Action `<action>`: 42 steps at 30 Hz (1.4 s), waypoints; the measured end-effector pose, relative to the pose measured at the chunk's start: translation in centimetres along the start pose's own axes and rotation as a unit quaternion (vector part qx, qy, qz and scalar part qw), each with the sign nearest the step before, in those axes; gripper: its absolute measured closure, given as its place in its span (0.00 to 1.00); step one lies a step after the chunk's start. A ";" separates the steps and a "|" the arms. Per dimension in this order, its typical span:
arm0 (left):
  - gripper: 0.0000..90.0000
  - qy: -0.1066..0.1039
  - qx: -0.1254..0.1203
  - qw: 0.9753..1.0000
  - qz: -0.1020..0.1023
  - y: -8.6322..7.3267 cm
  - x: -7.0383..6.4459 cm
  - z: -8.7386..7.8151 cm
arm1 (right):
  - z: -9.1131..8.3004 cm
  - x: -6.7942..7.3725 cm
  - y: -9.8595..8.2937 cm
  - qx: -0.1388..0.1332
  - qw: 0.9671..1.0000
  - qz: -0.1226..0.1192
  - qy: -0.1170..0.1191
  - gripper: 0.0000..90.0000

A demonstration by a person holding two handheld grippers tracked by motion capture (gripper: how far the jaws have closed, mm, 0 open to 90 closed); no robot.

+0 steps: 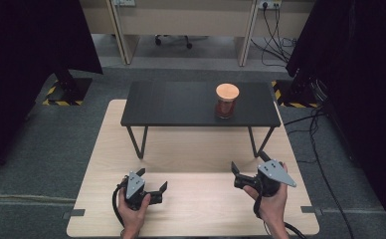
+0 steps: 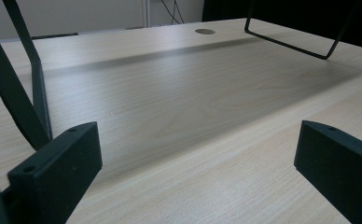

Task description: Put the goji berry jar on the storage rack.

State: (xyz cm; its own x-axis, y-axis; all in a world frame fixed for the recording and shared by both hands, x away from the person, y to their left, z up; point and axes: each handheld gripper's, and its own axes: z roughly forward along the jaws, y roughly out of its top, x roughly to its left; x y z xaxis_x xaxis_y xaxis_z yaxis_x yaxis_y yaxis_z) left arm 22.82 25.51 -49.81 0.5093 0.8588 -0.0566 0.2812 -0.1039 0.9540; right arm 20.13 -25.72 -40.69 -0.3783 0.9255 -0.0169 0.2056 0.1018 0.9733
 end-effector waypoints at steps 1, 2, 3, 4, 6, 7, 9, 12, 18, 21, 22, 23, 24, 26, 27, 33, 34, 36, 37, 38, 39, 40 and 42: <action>0.00 0.000 0.000 1.000 0.000 0.0 0.0 0.0 | 0.0 0.0 -0.7 0.005 1.000 0.001 -0.001 0.00; 0.00 0.000 0.000 1.000 0.000 0.0 0.0 0.0 | 0.0 0.0 -1.4 0.011 1.000 0.003 -0.004 0.00; 0.00 0.000 0.001 1.000 0.000 0.0 0.0 0.0 | 0.1 0.0 -2.0 0.019 1.000 0.005 -0.006 0.00; 0.00 0.000 0.001 1.000 0.001 0.0 0.0 0.0 | 0.1 0.1 -2.6 0.025 1.000 0.006 -0.009 0.00; 0.00 0.001 0.001 1.000 0.001 0.0 0.0 0.0 | 0.2 0.2 -3.6 0.038 0.999 0.007 -0.014 0.00; 0.00 0.001 0.000 1.000 0.000 0.0 0.0 0.0 | 0.2 0.4 -4.0 0.043 0.999 0.006 -0.017 0.01; 0.00 0.001 0.000 1.000 0.000 0.0 0.0 0.0 | 0.2 0.6 -4.7 0.052 0.998 0.006 -0.020 0.01; 0.00 0.001 0.001 1.000 0.000 0.0 -0.1 0.0 | 0.2 0.9 -5.6 0.059 0.998 0.004 -0.026 0.01; 0.00 0.001 0.000 1.000 -0.002 0.0 0.0 0.0 | 0.4 0.9 -6.5 0.070 0.997 0.008 -0.034 0.01; 0.00 0.001 0.001 1.000 -0.001 0.0 0.0 0.0 | 0.6 0.8 -6.9 0.077 0.996 0.013 -0.037 0.01; 0.00 0.001 0.001 1.000 -0.001 0.0 0.0 0.0 | 0.7 0.8 -7.0 0.079 0.996 0.015 -0.036 0.01; 0.00 0.001 0.001 1.000 -0.002 0.0 0.0 0.0 | 0.7 0.7 -7.1 0.080 0.996 0.016 -0.036 0.01; 0.00 0.001 0.001 1.000 -0.002 0.0 0.0 0.0 | 0.8 0.7 -7.1 0.082 0.996 0.017 -0.036 0.01; 0.00 0.001 0.001 1.000 -0.002 0.0 0.0 0.0 | 0.8 0.7 -7.2 0.083 0.996 0.020 -0.036 0.01; 0.00 0.001 0.001 1.000 -0.001 0.0 0.0 0.0 | 0.8 0.7 -7.3 0.084 0.996 0.021 -0.037 0.01; 0.00 0.001 0.001 1.000 -0.001 0.0 0.0 0.0 | 0.8 0.5 -7.5 0.083 0.995 0.028 -0.038 0.01; 0.00 0.001 0.001 1.000 -0.001 0.0 0.0 0.0 | 0.8 0.5 -7.5 0.082 0.995 0.028 -0.038 0.01; 0.00 0.001 0.001 1.000 -0.001 0.0 0.0 0.0 | 0.8 0.4 -7.5 0.081 0.996 0.030 -0.038 0.01; 0.00 0.001 0.001 1.000 -0.001 0.0 0.0 0.0 | 0.8 0.4 -7.5 0.081 0.995 0.032 -0.037 0.01; 0.00 0.001 0.000 1.000 -0.002 0.0 0.0 0.0 | 0.8 0.4 -7.5 0.081 0.995 0.033 -0.037 0.01; 0.00 0.001 0.000 1.000 -0.002 0.0 0.0 0.0 | 0.8 0.4 -7.5 0.081 0.995 0.033 -0.038 0.01; 0.00 0.001 0.001 1.000 -0.002 0.0 0.0 0.0 | 0.8 0.4 -7.5 0.081 0.995 0.033 -0.038 0.01; 0.00 0.001 0.000 1.000 -0.001 0.0 0.0 0.0 | 0.8 0.4 -7.5 0.082 0.995 0.032 -0.038 0.01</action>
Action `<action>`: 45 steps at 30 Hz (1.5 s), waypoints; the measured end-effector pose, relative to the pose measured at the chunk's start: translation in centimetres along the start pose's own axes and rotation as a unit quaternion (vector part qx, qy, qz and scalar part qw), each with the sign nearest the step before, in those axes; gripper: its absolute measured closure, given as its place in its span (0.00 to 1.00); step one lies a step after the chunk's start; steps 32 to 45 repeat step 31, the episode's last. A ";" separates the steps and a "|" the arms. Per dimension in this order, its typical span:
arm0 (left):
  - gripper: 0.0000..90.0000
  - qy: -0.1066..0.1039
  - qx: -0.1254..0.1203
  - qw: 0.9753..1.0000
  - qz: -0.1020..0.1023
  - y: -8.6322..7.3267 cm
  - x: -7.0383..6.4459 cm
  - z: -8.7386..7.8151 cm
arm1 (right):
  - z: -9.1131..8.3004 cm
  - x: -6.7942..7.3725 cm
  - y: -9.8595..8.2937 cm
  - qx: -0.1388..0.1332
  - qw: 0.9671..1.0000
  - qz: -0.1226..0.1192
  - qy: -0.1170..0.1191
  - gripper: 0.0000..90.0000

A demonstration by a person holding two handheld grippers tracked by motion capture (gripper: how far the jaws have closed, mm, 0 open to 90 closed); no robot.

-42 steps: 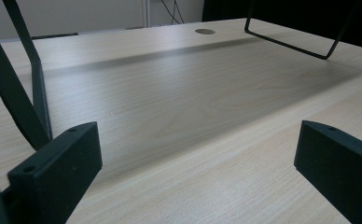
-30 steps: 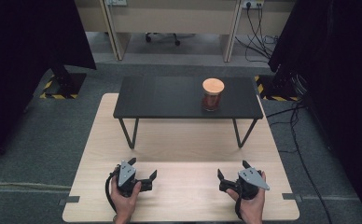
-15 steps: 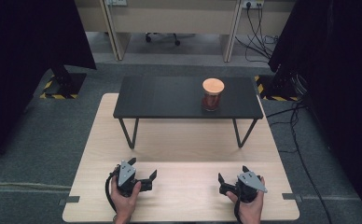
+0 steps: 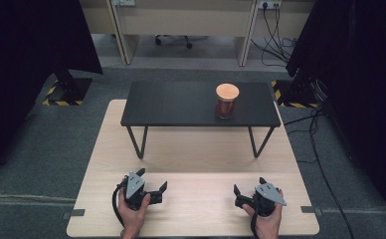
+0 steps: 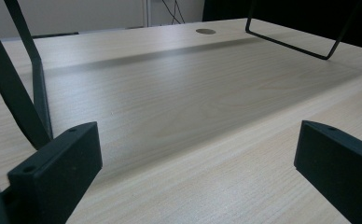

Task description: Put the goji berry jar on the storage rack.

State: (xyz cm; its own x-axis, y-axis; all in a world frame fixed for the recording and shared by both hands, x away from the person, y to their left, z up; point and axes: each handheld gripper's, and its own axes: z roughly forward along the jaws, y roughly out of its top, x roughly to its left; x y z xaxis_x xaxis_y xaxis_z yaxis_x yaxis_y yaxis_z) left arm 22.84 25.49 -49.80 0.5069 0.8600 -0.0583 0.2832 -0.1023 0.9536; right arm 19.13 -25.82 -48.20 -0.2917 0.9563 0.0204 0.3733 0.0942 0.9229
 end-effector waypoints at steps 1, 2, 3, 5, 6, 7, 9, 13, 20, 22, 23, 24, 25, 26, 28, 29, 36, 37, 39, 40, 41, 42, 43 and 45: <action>0.00 0.000 0.000 1.000 0.000 0.0 0.0 0.0 | 0.0 0.1 0.0 0.000 1.000 -0.002 0.000 0.01; 0.00 0.000 0.000 1.000 0.000 0.0 0.0 0.0 | 0.0 0.1 0.0 0.000 1.000 -0.003 0.000 0.01; 0.00 0.000 0.000 1.000 0.000 0.0 0.0 0.0 | 0.0 0.1 0.0 0.000 1.000 -0.003 -0.001 0.01; 0.00 0.000 0.000 1.000 0.000 0.0 0.0 0.0 | 0.0 0.1 0.0 0.000 1.000 -0.003 -0.001 0.01; 0.00 0.000 0.000 1.000 0.000 0.0 0.0 0.0 | 0.0 0.1 0.0 0.000 1.000 -0.003 -0.001 0.01; 0.00 0.000 0.000 1.000 0.000 0.0 0.0 0.0 | 0.0 0.1 0.0 0.001 1.000 -0.003 -0.001 0.01; 0.00 0.000 0.000 1.000 0.000 0.0 0.0 0.0 | 0.0 0.1 0.0 0.001 1.000 -0.003 -0.001 0.01; 0.00 0.000 0.000 1.000 0.000 0.0 0.0 0.0 | 0.0 0.1 0.0 0.001 1.000 -0.003 0.000 0.01; 0.00 0.000 0.000 1.000 0.001 0.0 0.0 0.0 | 0.0 0.1 0.0 0.001 1.000 -0.002 0.000 0.01; 0.00 0.000 0.000 1.000 0.000 0.0 0.0 0.0 | 0.0 0.1 0.0 0.001 1.000 -0.003 -0.001 0.01; 0.00 0.000 0.000 1.000 0.000 0.0 0.0 0.0 | 0.0 0.1 0.0 0.001 1.000 -0.003 -0.001 0.01; 0.00 0.000 0.000 1.000 0.000 0.0 0.0 0.0 | 0.0 0.1 0.0 0.001 1.000 -0.003 0.000 0.01; 0.00 0.000 0.001 1.000 0.001 0.0 0.0 0.0 | 0.0 0.1 0.0 0.001 1.000 -0.003 0.000 0.01; 0.00 0.000 0.001 1.000 0.001 0.0 0.0 0.0 | 0.0 0.1 0.0 0.001 1.000 -0.003 -0.001 0.01; 0.00 0.000 0.001 1.000 0.000 0.0 0.0 0.0 | 0.0 0.1 0.0 0.001 1.000 -0.004 -0.001 0.01; 0.00 0.000 0.000 1.000 0.000 0.0 0.0 0.0 | 0.0 0.1 0.1 0.002 1.000 -0.004 -0.001 0.01; 0.00 0.001 -0.001 1.000 -0.002 0.0 0.0 0.0 | 0.0 0.1 0.1 0.002 1.000 -0.005 0.000 0.01; 0.00 0.001 -0.001 1.000 -0.002 0.0 0.0 0.0 | 0.0 0.1 0.1 0.002 1.000 -0.005 0.000 0.01; 0.00 0.001 -0.001 1.000 -0.002 0.0 0.0 0.0 | 0.0 0.1 0.1 0.002 1.000 -0.005 0.000 0.01; 0.00 0.001 -0.001 1.000 -0.002 0.0 0.0 0.0 | 0.0 0.1 0.1 0.002 1.000 -0.005 0.000 0.01; 0.00 0.001 -0.001 1.000 -0.002 0.0 0.0 0.0 | 0.0 0.1 0.1 0.002 1.000 -0.005 0.000 0.01; 0.00 0.001 -0.001 1.000 -0.002 0.0 0.0 0.0 | 0.0 0.1 0.1 0.002 1.000 -0.005 0.000 0.01; 0.00 0.001 -0.001 1.000 -0.002 0.0 0.0 0.0 | 0.0 0.1 0.1 0.002 1.000 -0.005 0.000 0.01; 0.00 0.001 -0.001 1.000 -0.002 0.0 0.0 0.0 | 0.0 0.1 0.1 0.002 1.000 -0.005 0.000 0.01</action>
